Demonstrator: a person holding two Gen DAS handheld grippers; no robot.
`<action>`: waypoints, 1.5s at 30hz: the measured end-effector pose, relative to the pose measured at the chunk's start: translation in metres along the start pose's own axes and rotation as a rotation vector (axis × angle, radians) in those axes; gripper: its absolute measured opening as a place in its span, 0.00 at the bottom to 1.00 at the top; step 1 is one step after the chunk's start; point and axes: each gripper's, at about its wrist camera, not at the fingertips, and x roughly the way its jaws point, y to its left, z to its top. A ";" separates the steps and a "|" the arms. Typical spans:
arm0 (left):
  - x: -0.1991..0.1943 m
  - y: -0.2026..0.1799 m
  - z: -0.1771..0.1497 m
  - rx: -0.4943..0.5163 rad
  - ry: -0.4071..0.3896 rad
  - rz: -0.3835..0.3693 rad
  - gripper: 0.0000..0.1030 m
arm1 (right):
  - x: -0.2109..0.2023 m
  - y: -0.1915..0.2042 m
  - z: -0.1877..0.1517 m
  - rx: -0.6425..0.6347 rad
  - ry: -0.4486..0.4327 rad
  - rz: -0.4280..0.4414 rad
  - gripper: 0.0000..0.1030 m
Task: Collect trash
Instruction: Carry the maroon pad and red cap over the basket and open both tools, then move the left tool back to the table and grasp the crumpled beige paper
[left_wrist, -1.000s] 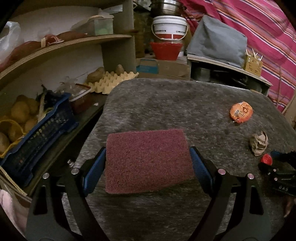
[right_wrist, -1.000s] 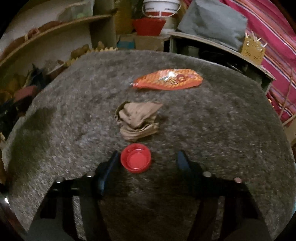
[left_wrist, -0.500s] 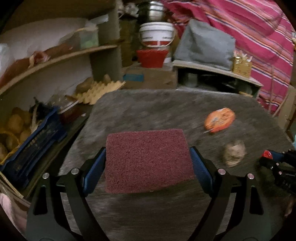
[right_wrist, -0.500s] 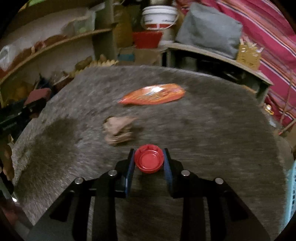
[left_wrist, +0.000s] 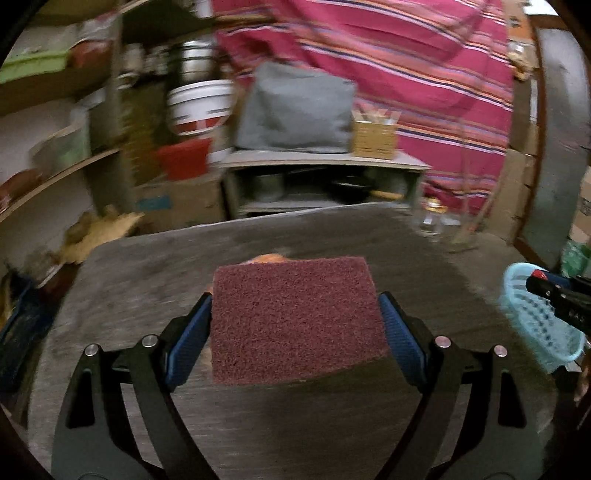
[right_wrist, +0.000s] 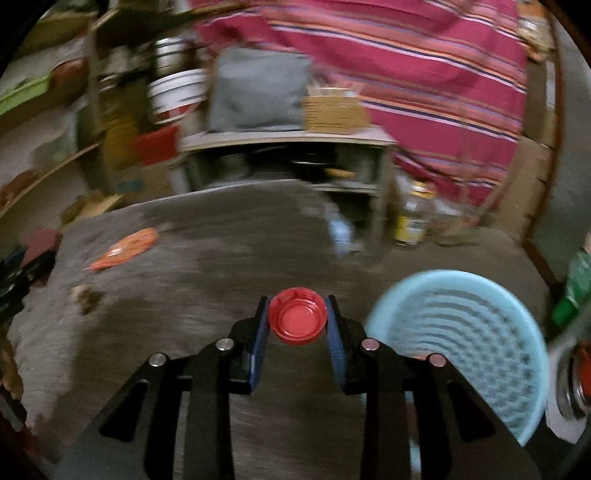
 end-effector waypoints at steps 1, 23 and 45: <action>0.002 -0.015 0.002 0.011 -0.002 -0.020 0.83 | -0.004 -0.021 -0.002 0.023 0.000 -0.023 0.29; 0.041 -0.299 -0.024 0.288 0.047 -0.295 0.83 | -0.025 -0.194 -0.037 0.254 -0.013 -0.161 0.29; 0.039 -0.195 0.001 0.173 0.027 -0.189 0.95 | 0.011 -0.172 -0.037 0.249 0.053 -0.142 0.31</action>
